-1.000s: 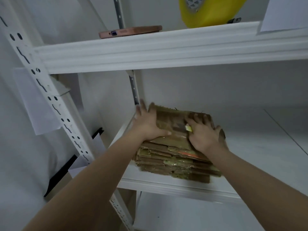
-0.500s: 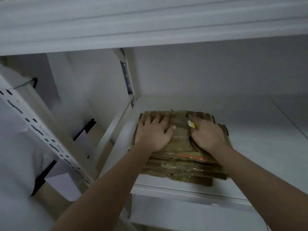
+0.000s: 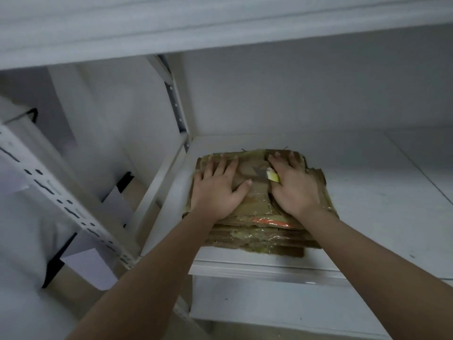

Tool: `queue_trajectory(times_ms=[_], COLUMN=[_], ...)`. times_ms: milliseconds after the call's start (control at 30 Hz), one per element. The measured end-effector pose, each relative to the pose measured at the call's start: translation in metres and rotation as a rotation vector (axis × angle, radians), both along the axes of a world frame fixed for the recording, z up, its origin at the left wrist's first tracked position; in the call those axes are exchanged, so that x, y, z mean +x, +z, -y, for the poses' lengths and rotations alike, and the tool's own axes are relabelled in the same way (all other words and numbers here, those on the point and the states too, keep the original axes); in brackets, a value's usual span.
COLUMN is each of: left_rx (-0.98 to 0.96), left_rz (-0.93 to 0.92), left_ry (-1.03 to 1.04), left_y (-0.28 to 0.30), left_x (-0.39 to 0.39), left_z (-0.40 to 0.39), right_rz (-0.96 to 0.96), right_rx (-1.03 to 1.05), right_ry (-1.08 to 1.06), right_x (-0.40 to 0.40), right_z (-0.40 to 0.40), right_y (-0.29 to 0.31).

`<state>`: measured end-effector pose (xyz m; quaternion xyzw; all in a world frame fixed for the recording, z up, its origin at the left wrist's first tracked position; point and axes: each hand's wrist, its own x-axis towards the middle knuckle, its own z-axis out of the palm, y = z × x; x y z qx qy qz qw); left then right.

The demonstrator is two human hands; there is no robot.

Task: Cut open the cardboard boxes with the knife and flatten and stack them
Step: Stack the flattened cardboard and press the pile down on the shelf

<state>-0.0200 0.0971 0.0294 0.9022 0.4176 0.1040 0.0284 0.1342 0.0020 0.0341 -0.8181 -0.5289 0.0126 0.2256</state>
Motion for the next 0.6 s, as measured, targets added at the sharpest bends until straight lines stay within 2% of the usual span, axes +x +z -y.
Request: queue_trajectory(times_ms=[167,233,300,367,400,500,600], left_rx=[-0.074,-0.042,0.080,0.201,0.209,0.074,0.086], left_rz=[-0.006,-0.070,-0.164,-0.184,-0.149,0.020,0.118], left_ry=[0.007,0.014,0.028,0.016,0.003,-0.019,-0.046], left_y=[0.017,0.025,0.034,0.046,0.051,0.062,0.068], left_x=[-0.002,-0.002,0.000,0.004,0.006,0.009,0.005], left_z=[0.004,0.006,0.012,0.020,0.023,0.026,0.025], right_rz=[-0.113,-0.004,0.106,0.127,0.121,0.080,0.034], right_rx=[0.309,0.280,0.175,0.103,0.094,0.136,0.161], right_ry=[-0.028,-0.046,-0.036,-0.020,-0.017,-0.029,-0.026], right_x=[-0.009,-0.012,-0.013,-0.012,-0.011,-0.007,-0.004], right_z=[0.015,0.021,0.025,0.027,0.028,0.031,0.033], right_y=[0.018,0.020,0.021,0.024,0.027,0.040,0.052])
